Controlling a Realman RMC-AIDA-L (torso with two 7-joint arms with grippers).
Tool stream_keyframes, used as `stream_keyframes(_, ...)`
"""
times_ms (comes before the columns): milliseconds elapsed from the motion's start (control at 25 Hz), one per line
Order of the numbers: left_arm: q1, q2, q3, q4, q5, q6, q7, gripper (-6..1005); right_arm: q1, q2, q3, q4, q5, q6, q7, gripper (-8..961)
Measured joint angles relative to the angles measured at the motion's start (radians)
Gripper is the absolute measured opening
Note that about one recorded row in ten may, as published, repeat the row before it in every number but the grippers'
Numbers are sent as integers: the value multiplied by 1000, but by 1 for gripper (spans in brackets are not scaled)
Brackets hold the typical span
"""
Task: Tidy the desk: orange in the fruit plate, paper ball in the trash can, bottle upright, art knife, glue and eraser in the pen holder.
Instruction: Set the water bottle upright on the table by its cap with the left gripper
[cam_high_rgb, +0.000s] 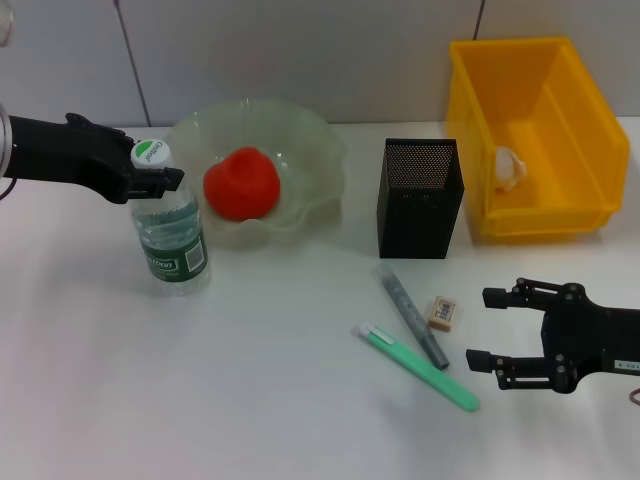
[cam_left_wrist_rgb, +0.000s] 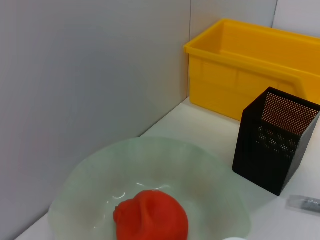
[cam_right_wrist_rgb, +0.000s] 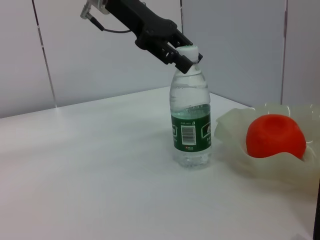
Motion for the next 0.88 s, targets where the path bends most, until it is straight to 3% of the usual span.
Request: stream_keyframes(880, -12, 7, -1, -22, 0, -1, -12, 561, 3, 0, 0, 0, 0, 1, 0, 817)
